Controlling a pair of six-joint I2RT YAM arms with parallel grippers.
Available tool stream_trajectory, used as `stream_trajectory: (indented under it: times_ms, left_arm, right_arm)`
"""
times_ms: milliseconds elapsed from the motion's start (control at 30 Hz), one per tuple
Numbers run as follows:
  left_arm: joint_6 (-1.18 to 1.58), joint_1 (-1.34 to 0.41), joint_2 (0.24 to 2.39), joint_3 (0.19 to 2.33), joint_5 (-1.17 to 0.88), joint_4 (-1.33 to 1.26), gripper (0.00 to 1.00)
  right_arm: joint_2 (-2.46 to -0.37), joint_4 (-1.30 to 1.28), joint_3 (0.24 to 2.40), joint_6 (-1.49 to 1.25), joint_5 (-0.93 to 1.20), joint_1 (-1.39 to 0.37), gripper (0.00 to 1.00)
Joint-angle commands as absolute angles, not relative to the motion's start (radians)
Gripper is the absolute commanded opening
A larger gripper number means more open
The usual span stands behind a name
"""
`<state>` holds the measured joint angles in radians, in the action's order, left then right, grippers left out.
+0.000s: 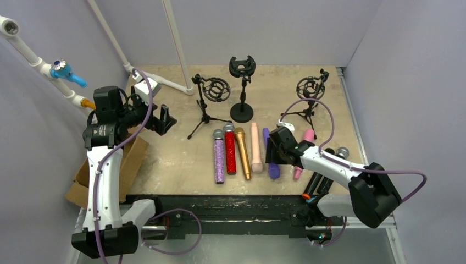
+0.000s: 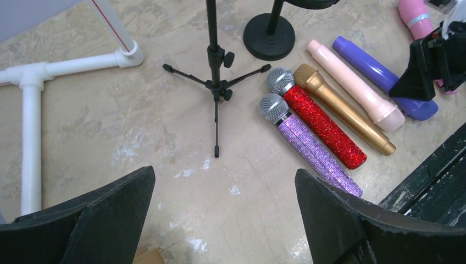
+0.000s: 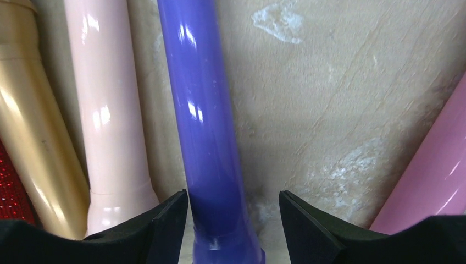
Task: Attach the microphones to the stand
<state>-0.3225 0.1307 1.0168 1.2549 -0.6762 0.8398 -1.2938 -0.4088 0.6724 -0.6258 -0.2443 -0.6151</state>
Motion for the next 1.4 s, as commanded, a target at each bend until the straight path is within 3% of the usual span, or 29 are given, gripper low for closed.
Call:
stream_trajectory:
  times_ms: [0, 467, 633, 767, 1033, 1367]
  left_arm:
    - [-0.292, 0.139, 1.029, 1.28, -0.759, 0.805, 1.0]
    - [-0.285, 0.138, 1.058, 1.31, -0.916, 0.821, 1.0]
    - [-0.308, 0.139, 1.057, 1.313, -0.943, 0.836, 1.0]
    - [-0.298, 0.123, 1.07, 1.323, -0.997, 0.836, 1.0]
    - [-0.432, -0.131, 1.017, 1.34, -0.902, 0.857, 1.0]
    - [-0.698, -0.187, 1.017, 1.587, -0.903, 0.932, 1.0]
  right_arm:
    - [-1.274, -0.353, 0.619, -0.684, -0.196, -0.631, 0.65]
    - [-1.336, -0.312, 0.598, -0.711, -0.205, -0.642, 0.41]
    - [-1.302, -0.352, 0.631, -0.711, -0.253, -0.658, 0.23]
    - [-1.203, -0.479, 0.761, -0.686, -0.317, -0.666, 0.14]
    - [-1.069, -0.642, 1.085, -0.541, -0.187, -0.666, 0.11]
    - [-1.104, -0.708, 1.453, -0.489, 0.192, -0.668, 0.14]
